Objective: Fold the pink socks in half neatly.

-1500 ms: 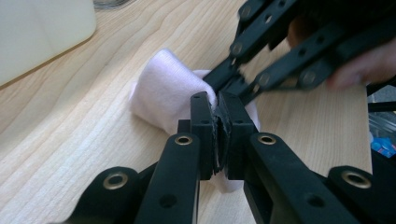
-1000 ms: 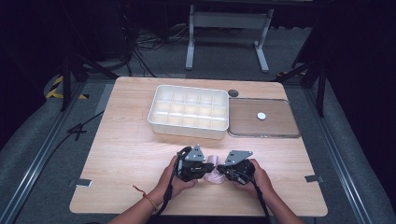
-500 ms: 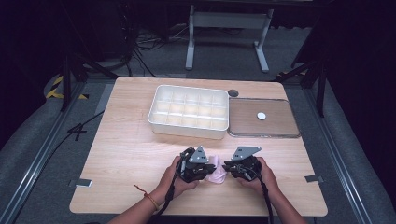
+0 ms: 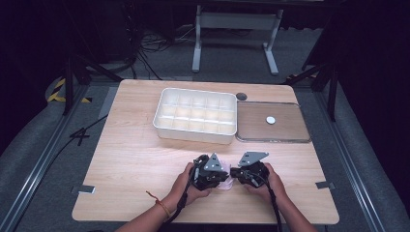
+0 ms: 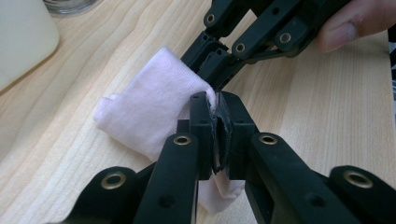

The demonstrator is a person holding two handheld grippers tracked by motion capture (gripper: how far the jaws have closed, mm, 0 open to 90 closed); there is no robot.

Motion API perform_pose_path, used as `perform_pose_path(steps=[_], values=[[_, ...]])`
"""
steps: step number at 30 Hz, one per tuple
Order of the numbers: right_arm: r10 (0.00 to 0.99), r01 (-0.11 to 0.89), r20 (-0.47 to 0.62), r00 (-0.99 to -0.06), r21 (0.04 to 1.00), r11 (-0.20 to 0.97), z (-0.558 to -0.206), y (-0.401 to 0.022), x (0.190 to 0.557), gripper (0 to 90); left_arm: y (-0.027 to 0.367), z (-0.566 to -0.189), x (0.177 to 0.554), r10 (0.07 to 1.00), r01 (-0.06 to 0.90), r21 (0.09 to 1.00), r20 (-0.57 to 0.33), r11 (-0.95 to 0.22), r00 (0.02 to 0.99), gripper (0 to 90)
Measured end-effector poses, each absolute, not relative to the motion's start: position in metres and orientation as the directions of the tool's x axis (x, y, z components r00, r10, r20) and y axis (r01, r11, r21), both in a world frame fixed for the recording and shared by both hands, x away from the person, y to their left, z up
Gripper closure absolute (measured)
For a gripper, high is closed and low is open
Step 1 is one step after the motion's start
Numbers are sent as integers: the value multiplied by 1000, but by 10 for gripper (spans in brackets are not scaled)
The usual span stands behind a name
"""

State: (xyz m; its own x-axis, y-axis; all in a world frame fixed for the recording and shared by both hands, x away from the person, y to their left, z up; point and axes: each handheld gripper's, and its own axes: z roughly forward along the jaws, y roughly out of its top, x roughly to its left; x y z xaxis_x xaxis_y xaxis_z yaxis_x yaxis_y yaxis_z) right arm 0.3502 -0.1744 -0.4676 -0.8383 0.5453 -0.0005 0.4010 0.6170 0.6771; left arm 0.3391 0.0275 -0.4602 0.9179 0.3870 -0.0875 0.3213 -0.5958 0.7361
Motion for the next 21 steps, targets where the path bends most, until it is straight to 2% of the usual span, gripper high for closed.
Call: perform_pose_path(steps=[8, 10, 16, 21], values=[[555, 404, 0, -832, 686, 606, -464, -177, 351, 827, 26, -466, 338, 400, 321, 741, -77, -590, 913, 841], [578, 401, 5, -816, 726, 559, -455, -183, 351, 833, 25, -467, 338, 400, 317, 743, -72, -590, 914, 841], [545, 306, -22, -838, 808, 503, -441, -179, 342, 836, 24, -468, 337, 409, 313, 745, -59, -589, 911, 838], [536, 301, -27, -844, 803, 515, -443, -169, 343, 845, 24, -468, 336, 410, 309, 748, -53, -588, 910, 838]])
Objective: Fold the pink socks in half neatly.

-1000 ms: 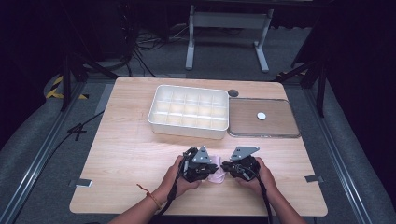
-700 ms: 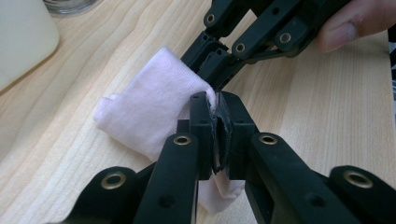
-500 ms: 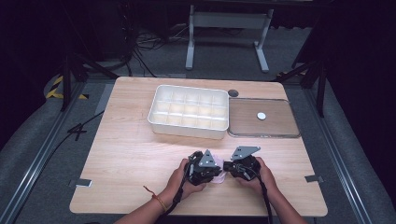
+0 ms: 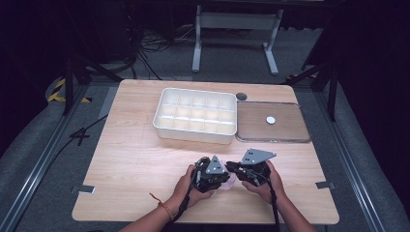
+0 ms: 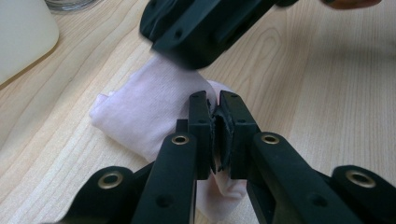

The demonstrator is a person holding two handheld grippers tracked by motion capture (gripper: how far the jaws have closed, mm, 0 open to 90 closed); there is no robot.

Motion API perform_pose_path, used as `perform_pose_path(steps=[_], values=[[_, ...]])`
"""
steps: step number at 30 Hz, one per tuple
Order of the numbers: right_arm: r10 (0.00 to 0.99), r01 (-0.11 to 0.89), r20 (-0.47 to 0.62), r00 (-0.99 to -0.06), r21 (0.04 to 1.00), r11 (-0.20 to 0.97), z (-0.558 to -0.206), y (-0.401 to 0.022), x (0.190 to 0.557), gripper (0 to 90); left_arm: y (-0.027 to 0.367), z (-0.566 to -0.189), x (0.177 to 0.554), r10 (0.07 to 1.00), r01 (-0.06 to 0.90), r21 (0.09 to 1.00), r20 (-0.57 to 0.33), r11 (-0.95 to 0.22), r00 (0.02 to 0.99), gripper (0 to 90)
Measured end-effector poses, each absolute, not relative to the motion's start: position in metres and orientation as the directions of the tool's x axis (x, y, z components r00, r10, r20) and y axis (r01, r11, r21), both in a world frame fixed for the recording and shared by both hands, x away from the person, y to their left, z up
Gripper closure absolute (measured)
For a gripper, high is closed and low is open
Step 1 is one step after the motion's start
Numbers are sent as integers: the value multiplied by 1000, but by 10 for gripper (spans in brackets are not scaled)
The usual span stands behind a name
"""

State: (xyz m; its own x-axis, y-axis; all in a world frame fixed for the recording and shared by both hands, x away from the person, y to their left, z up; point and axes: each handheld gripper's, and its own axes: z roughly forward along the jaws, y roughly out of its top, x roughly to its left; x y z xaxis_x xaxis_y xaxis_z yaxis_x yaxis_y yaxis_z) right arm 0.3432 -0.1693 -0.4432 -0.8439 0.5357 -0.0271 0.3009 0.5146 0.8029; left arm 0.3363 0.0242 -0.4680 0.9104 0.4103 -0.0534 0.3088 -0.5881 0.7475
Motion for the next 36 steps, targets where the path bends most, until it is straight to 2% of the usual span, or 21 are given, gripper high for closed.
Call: perform_pose_path(steps=[4, 8, 13, 16, 21, 25, 28, 36], values=[[540, 330, -10, -841, 782, 528, -453, -166, 351, 853, 27, -468, 336, 391, 313, 764, -86, -564, 916, 811], [544, 348, -14, -839, 754, 557, -462, -165, 354, 856, 47, -458, 340, 370, 321, 793, -131, -517, 920, 773], [542, 358, -5, -841, 745, 563, -463, -167, 356, 858, 69, -443, 343, 400, 326, 827, -135, -458, 906, 777], [541, 360, -3, -841, 743, 564, -463, -167, 356, 858, 69, -447, 344, 391, 334, 819, -149, -466, 908, 780], [542, 354, -13, -841, 744, 567, -464, -166, 355, 859, 51, -458, 334, 303, 250, 800, -90, -546, 949, 782], [539, 350, -18, -842, 743, 571, -464, -167, 354, 859, 43, -466, 327, 270, 213, 775, -57, -595, 961, 791], [535, 342, -27, -844, 742, 577, -465, -167, 354, 859, 40, -474, 320, 240, 153, 752, 7, -642, 971, 803], [539, 334, -43, -841, 742, 581, -464, -169, 352, 845, 38, -476, 320, 241, 153, 755, 7, -638, 970, 825]])
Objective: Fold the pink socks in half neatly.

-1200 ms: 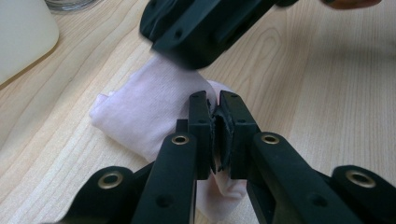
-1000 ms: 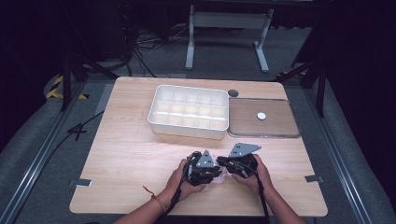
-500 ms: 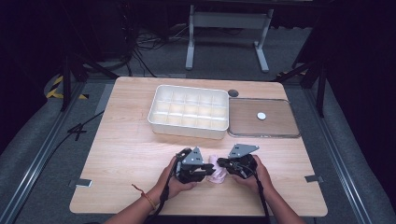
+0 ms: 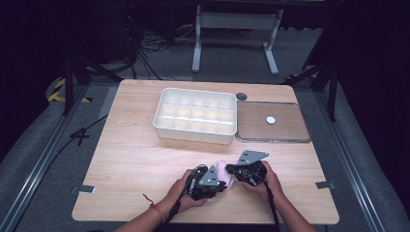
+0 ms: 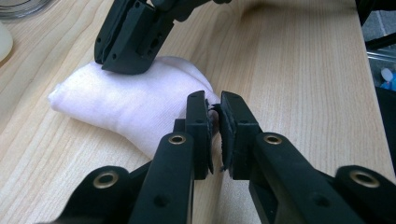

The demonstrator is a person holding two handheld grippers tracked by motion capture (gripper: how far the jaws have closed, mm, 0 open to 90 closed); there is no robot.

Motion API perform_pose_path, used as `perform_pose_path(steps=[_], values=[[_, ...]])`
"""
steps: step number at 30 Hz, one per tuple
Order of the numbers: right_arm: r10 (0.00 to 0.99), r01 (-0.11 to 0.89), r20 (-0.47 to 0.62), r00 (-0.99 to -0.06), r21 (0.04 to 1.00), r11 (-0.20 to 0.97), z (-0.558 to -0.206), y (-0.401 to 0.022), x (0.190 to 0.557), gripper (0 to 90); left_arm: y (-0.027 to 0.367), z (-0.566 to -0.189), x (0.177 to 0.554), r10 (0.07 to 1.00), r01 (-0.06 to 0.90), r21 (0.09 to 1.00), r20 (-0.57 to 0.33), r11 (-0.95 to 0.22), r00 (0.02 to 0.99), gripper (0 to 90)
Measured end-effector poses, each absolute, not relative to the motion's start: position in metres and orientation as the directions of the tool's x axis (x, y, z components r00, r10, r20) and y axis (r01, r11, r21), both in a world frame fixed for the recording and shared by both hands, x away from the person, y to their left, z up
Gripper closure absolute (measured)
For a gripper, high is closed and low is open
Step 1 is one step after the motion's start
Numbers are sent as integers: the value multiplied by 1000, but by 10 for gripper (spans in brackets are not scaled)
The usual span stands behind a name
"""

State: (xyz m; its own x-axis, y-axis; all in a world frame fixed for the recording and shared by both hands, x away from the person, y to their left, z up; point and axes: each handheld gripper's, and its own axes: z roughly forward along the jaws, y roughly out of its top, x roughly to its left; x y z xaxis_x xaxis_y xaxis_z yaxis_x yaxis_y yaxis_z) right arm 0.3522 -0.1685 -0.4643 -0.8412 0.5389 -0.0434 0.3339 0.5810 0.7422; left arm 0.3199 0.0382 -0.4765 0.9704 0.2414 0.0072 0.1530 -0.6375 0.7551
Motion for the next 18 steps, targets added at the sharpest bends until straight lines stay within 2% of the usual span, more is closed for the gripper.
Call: perform_pose_path(steps=[5, 11, 18], values=[[572, 347, -64, -818, 738, 579, -462, -175, 354, 848, 38, -479, 322, 256, 192, 766, -37, -614, 966, 833], [593, 340, -78, -801, 757, 558, -452, -183, 352, 863, 33, -480, 320, 265, 194, 765, -31, -614, 964, 837], [513, 267, -80, -855, 780, 566, -444, -174, 339, 836, 32, -480, 322, 270, 214, 765, -55, -607, 961, 838]])
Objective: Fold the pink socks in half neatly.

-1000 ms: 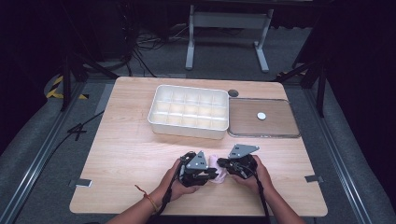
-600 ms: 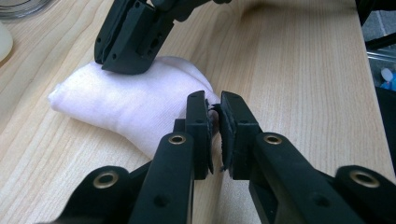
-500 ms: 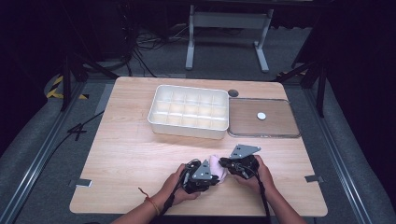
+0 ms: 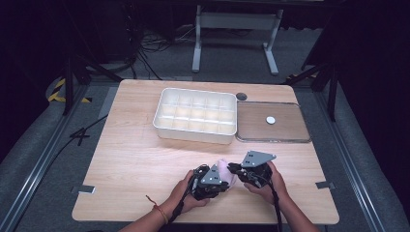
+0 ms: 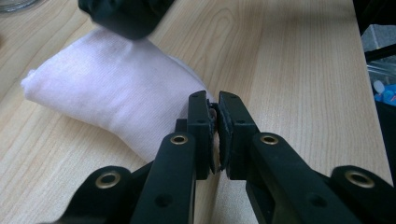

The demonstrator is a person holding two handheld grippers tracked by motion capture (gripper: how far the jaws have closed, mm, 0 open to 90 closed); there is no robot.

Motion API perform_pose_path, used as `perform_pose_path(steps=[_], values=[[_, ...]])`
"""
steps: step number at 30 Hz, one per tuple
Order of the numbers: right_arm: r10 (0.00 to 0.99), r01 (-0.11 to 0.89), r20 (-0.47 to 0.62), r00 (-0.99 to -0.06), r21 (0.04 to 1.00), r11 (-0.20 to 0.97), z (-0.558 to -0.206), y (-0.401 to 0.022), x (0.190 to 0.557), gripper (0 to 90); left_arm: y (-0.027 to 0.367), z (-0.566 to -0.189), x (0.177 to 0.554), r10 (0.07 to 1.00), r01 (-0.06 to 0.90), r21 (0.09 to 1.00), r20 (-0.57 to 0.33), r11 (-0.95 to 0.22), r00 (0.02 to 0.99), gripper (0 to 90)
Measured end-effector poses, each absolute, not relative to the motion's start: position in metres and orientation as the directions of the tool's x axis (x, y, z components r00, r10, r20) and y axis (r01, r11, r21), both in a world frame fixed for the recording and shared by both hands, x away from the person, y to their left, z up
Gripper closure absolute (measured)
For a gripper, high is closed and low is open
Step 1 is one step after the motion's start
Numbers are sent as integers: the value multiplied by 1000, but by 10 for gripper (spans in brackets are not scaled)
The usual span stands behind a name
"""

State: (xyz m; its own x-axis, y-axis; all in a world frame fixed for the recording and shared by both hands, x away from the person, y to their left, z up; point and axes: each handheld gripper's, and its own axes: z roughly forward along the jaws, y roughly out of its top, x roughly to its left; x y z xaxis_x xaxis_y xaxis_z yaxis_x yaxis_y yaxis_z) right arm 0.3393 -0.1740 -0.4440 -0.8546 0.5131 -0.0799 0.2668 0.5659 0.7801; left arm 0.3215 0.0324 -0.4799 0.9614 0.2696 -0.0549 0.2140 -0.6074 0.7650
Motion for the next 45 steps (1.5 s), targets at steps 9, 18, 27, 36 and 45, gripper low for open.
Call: perform_pose_path(steps=[9, 18, 27, 36, 45], values=[[551, 325, -86, -830, 727, 605, -460, -175, 349, 821, 32, -480, 322, 266, 208, 763, -49, -612, 963, 838], [601, 371, -98, -793, 705, 604, -458, -184, 354, 787, 33, -480, 323, 266, 216, 765, -61, -607, 962, 837], [624, 366, -45, -780, 777, 513, -441, -188, 349, 693, 33, -480, 323, 266, 216, 765, -61, -607, 962, 836], [594, 405, 37, -803, 765, 501, -455, -168, 352, 479, 33, -480, 323, 270, 225, 765, -69, -603, 960, 832], [585, 541, 216, -782, 702, 463, -475, -170, 370, 402, 33, -480, 324, 267, 222, 764, -69, -605, 961, 833]])
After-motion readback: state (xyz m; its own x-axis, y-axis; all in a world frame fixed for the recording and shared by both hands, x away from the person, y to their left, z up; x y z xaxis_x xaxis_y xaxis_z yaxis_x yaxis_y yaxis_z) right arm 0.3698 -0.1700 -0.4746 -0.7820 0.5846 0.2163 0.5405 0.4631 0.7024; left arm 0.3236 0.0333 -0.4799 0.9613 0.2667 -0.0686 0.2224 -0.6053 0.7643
